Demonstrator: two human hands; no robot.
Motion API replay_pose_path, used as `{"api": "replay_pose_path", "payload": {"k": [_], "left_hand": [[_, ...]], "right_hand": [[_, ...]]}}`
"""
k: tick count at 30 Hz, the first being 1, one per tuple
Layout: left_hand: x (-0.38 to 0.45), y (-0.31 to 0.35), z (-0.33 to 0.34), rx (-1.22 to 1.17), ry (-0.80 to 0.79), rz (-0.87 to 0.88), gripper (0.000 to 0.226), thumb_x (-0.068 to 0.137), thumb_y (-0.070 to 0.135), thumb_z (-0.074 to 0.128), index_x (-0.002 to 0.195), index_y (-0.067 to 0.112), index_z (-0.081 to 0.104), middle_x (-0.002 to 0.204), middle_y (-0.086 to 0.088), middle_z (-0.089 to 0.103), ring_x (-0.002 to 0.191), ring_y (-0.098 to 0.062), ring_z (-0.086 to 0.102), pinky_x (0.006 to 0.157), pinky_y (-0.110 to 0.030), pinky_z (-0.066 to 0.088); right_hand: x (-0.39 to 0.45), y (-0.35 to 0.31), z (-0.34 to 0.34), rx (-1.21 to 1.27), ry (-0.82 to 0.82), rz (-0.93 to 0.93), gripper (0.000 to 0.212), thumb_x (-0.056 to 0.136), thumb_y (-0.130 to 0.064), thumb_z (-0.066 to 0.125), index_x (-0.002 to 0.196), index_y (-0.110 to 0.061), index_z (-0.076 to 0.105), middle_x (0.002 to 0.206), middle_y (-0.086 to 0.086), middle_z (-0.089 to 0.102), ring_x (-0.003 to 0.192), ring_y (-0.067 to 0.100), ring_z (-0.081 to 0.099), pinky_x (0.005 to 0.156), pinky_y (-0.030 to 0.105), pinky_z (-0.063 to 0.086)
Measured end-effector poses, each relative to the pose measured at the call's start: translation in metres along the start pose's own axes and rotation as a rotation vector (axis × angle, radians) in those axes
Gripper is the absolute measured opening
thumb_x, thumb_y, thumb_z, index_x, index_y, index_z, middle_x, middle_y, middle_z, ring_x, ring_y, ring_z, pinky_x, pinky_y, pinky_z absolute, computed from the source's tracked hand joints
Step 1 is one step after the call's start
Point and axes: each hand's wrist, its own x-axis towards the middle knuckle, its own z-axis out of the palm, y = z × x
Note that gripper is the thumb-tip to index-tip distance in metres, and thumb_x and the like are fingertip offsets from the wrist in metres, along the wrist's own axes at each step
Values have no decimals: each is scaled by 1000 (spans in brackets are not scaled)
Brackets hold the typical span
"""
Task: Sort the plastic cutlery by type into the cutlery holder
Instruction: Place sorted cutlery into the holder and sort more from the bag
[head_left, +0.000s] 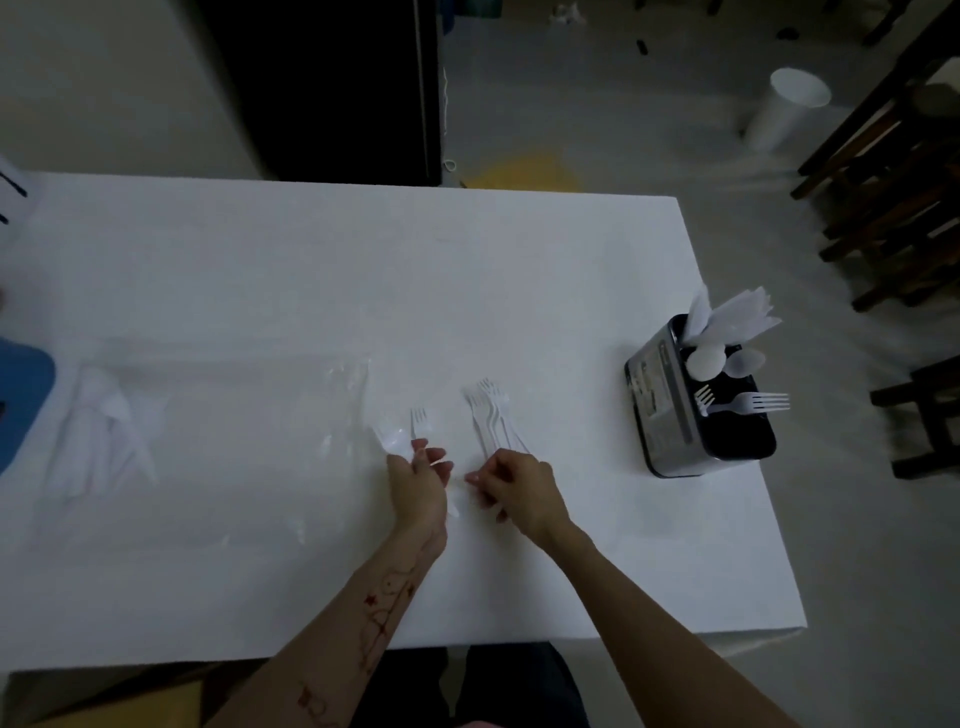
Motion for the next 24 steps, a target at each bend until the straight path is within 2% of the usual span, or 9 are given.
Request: {"api": "replay_pose_path", "payload": {"k": [3,6,8,10,13,17,20,22,24], "left_hand": [[16,-1,-26,96,68,25,14,102,11,31,103,10,46,85,-5,54,66,-13,50,67,-23,45],[24,-2,-46,191,32,-11,15,102,19,35,105,9,45,86,-3,55,69,-13,51,68,-25,46],[27,-2,-53,210,-8,-52,17,102,20,35,106,8,46,89,-4,54,71,-14,52,67,-24,46],[28,0,-58,207,-63,-102,17,102,16,33,107,8,47,91,-5,54,73,-13,52,69,-22,46],[28,5,-60,164,-131,-163,17,101,18,40,111,7,48,91,-4,54,75,-15,53,69,-23,45],[26,11,-55,62,-260,-220,37,98,34,46,115,1,52,101,-14,63,89,-25,62,76,-32,50],[20,13,-48,38,-336,-241,22,100,27,45,99,8,55,101,-12,61,87,-24,61,74,-37,52],[19,12,-42,76,-316,-193,16,102,14,38,95,11,52,99,-9,57,84,-20,59,70,-32,51],[19,12,-38,84,-268,-163,18,102,9,34,96,7,51,91,-10,55,78,-18,57,69,-28,50]], "right_hand": [[8,-11,27,-321,43,-33,30,86,-42,70,84,-14,60,80,-1,65,72,18,62,67,34,55],[9,-22,54,-544,30,-27,42,83,-55,67,90,-16,52,84,-2,57,74,16,54,59,25,39],[10,-25,62,-595,39,0,39,85,-48,68,96,-15,52,90,1,57,76,17,52,61,26,37],[13,-22,63,-613,59,19,30,89,-38,66,99,-12,55,96,4,61,83,21,59,68,30,47],[13,-16,54,-481,69,-8,17,95,-29,58,94,-12,60,88,5,66,79,23,65,73,38,58],[0,-20,42,-8,-45,-3,14,92,-23,66,87,-9,67,75,3,69,63,14,64,54,27,56],[-9,-22,39,56,-123,42,15,84,-22,74,85,-7,72,75,-3,72,65,16,69,52,25,54],[-10,-20,37,77,-27,92,21,78,-27,80,82,-8,71,73,0,73,66,18,71,51,25,54],[-7,-15,33,-17,180,106,26,78,-33,80,82,-11,67,76,1,70,66,17,69,56,28,56]]}}
